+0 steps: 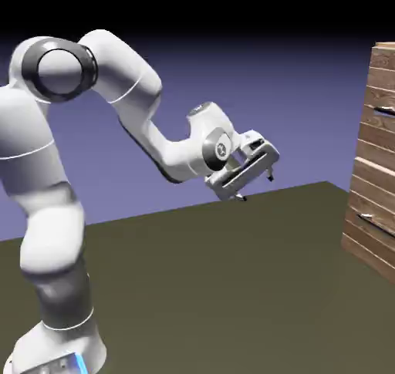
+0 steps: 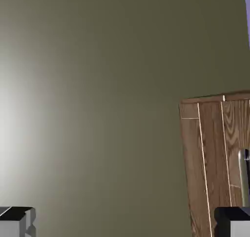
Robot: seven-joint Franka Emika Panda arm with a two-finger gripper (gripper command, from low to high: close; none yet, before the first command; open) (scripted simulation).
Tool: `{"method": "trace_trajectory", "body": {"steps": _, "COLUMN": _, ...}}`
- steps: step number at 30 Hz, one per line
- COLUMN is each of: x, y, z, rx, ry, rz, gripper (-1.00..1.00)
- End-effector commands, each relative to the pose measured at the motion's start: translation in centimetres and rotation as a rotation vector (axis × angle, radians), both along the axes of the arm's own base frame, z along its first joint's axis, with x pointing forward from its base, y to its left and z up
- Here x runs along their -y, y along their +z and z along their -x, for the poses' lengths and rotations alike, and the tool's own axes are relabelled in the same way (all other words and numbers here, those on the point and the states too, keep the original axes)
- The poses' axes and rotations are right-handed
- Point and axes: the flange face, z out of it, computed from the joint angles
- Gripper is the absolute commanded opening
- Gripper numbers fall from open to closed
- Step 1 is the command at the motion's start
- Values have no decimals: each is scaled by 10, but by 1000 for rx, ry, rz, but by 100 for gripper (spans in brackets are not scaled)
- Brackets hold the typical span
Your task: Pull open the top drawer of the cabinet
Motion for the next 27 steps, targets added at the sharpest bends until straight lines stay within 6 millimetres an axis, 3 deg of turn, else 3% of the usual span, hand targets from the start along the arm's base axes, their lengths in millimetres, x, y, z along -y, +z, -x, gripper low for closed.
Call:
{"method": "trace_trajectory", "body": {"steps": 1, "x": -6, "y": -5, "z": -3, "rx": -10, "ry": 67, "rz": 43, "gripper": 0}}
{"method": "trace_trajectory", "body": {"steps": 9, "x": -55, "y": -41, "z": -23, "rx": -44, "ry": 611, "rz": 346, "gripper": 0}}
{"method": "trace_trajectory", "body": {"steps": 15, "x": -88, "y": -57, "z": -35, "rx": -5, "ry": 996, "rz": 543, "gripper": 0}}
{"method": "trace_trajectory", "body": {"steps": 21, "x": -114, "y": -59, "z": -49, "rx": 97, "ry": 1335, "rz": 740, "gripper": 0}}
{"method": "trace_trajectory", "body": {"steps": 27, "x": -130, "y": -47, "z": -68, "rx": 249, "ry": 1600, "rz": 962, "gripper": 0}}
